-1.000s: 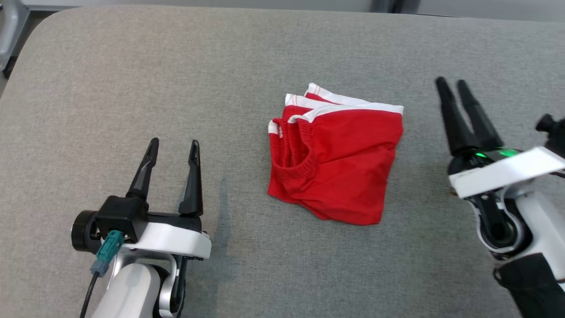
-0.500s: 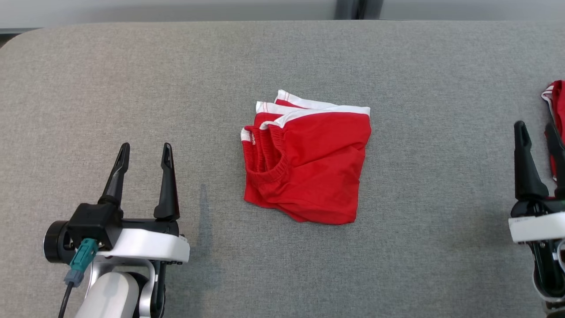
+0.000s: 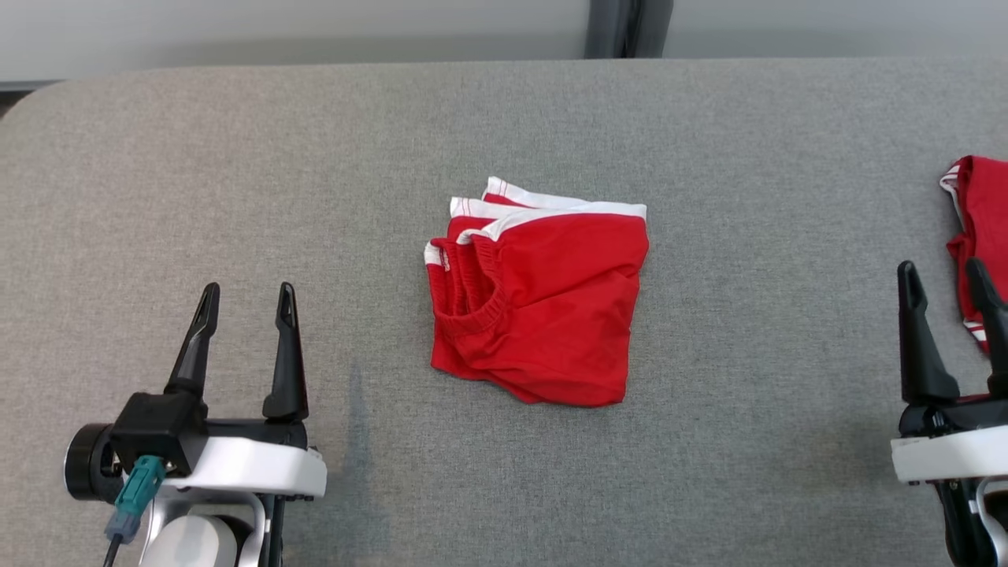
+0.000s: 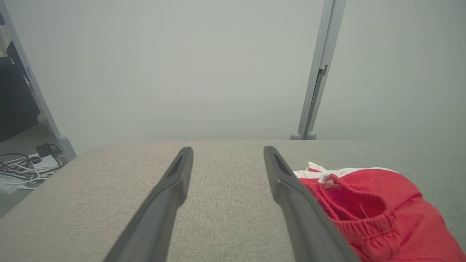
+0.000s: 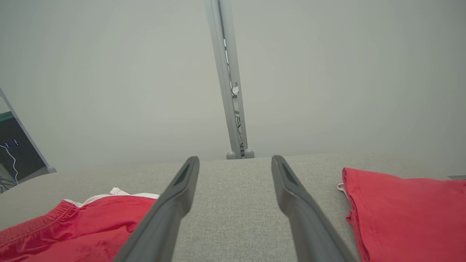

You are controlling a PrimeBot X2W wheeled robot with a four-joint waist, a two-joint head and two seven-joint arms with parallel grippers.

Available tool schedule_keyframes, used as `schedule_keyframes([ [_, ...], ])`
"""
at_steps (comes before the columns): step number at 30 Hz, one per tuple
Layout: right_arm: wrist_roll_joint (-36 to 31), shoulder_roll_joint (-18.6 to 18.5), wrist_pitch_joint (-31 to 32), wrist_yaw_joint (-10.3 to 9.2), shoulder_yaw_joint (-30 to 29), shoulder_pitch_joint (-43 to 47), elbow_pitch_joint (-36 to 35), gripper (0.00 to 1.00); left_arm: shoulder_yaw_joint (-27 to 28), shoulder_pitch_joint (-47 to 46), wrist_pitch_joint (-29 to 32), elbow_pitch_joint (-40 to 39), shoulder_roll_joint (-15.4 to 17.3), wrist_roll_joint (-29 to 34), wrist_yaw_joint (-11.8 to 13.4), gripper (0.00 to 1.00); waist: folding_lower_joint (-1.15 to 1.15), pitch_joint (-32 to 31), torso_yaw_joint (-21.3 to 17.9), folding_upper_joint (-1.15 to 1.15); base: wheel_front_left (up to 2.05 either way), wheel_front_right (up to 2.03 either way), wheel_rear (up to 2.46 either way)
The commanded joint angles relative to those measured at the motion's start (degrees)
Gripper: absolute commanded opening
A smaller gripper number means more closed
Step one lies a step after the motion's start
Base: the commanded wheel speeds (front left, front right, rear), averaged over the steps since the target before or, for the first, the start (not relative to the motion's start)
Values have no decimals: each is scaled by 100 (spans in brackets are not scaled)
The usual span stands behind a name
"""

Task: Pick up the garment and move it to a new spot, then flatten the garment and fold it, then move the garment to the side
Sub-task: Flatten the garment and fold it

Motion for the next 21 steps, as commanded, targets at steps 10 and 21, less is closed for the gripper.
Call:
schedule_keyframes([
  [10,-531,182,326,12,-64,514,-315,100,-3,482,77,-125,182,-83,35,100,0,-573,-48,0,0,0,0],
  [21,-729,425,616,12,-100,1076,-492,100,-65,974,212,-171,296,-159,53,100,0,-1175,-118,0,0,0,0],
])
